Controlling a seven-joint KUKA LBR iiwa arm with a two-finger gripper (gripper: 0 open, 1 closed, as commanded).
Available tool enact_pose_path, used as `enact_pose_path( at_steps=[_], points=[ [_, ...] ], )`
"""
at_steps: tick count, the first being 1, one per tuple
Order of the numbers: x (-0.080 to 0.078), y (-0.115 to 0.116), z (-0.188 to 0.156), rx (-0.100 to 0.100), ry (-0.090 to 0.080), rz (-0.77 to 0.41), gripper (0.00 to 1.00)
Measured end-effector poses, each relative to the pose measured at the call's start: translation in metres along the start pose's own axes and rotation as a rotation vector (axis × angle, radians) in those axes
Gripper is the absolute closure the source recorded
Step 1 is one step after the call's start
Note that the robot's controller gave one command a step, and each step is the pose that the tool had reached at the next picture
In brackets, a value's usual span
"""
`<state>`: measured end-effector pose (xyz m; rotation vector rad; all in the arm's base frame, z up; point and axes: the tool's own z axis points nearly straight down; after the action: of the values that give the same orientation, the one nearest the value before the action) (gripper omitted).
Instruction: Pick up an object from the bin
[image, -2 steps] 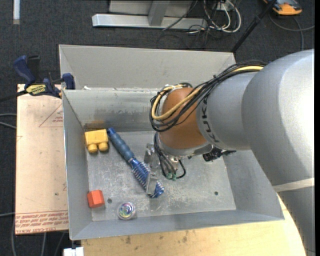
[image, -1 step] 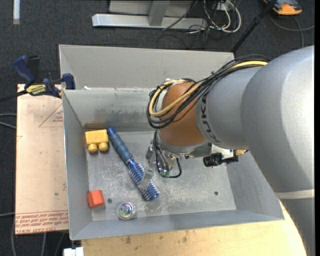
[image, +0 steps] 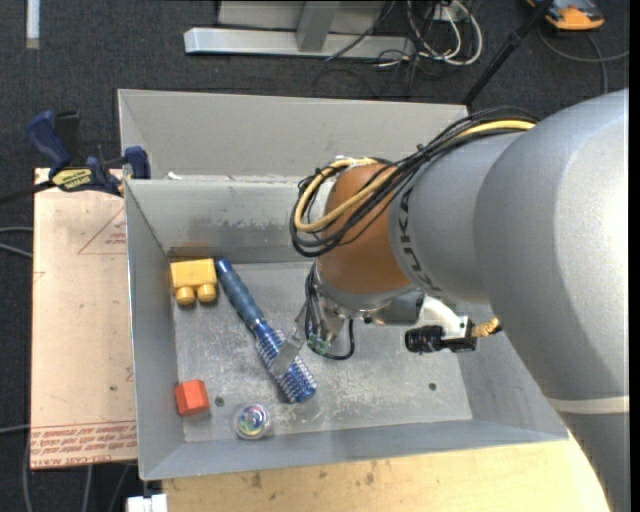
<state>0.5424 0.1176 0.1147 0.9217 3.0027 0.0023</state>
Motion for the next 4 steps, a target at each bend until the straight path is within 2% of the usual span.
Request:
enact_pose_path(
  at_steps=[1, 2, 3, 4],
  points=[
    [0.015, 0.001, 0.047, 0.003, 0.004, 0.089, 0.0],
    [0.015, 0.002, 0.047, 0.003, 0.003, 0.088, 0.0],
    [0.014, 0.002, 0.046, 0.002, 0.001, 0.089, 1.0],
    [0.014, 0.002, 0.007, 0.001, 0.0, 0.086, 1.0]
  ],
)
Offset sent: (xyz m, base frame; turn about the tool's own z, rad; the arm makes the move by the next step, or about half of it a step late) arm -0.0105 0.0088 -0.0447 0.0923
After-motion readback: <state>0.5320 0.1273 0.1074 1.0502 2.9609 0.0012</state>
